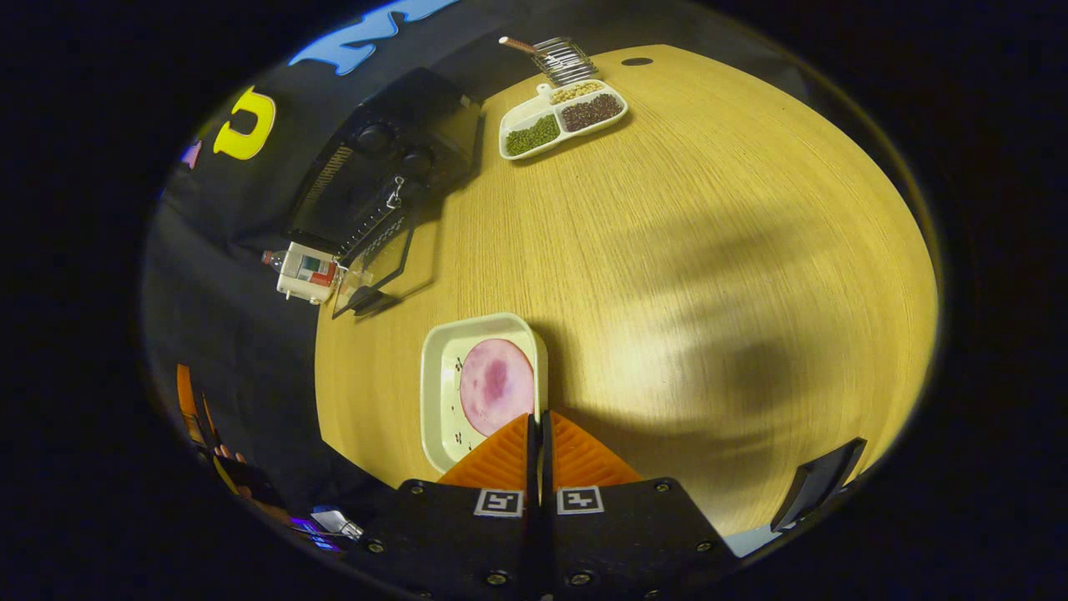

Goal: Open the electric oven with the left hand, put the food in, and close the electric oven.

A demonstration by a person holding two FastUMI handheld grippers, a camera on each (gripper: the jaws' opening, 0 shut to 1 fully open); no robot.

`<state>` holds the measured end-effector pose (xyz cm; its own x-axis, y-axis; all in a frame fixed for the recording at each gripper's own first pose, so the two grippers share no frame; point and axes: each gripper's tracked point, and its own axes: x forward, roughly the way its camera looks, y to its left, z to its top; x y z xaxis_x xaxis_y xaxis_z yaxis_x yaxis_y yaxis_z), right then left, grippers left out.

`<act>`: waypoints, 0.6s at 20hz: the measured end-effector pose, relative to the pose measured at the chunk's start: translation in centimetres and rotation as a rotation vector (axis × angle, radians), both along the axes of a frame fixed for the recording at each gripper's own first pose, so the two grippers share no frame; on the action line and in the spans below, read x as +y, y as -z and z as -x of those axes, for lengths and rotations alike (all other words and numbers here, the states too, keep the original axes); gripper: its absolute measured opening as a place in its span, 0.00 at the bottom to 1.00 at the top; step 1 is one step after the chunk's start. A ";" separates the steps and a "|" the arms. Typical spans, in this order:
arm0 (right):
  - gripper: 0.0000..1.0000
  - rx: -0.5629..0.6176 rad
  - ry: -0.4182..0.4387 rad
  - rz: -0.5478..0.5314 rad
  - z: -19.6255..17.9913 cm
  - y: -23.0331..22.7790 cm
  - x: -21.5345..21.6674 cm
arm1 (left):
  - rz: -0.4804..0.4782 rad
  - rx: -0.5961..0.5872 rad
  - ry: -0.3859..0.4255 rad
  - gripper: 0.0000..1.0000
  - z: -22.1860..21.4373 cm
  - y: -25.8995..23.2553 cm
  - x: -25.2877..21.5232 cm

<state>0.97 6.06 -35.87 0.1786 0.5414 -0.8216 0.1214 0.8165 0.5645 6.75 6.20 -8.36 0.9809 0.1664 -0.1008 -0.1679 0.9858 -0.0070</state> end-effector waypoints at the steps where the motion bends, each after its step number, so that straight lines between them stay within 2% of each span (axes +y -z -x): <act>1: 0.01 -0.004 0.004 -0.019 0.0 -0.3 0.3 | 0.002 0.000 0.001 0.98 -0.1 0.0 0.0; 5: 0.00 -0.011 0.034 -0.097 -0.5 -1.8 1.7 | -0.005 -0.003 0.008 0.90 -0.2 0.1 0.1; 7: 0.01 -0.005 0.040 -0.125 -0.5 -2.3 2.6 | -0.002 0.000 0.009 1.00 -0.4 0.2 0.2; 12: 0.00 -0.007 0.092 -0.238 -1.4 -4.2 5.0 | -0.009 0.003 0.004 1.00 -0.4 0.3 1.0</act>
<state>2.36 11.06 -31.66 0.2410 0.7010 -0.6712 0.1844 0.6459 0.7408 7.13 7.23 -8.62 0.9813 0.1632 -0.1023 -0.1639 0.9865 0.0022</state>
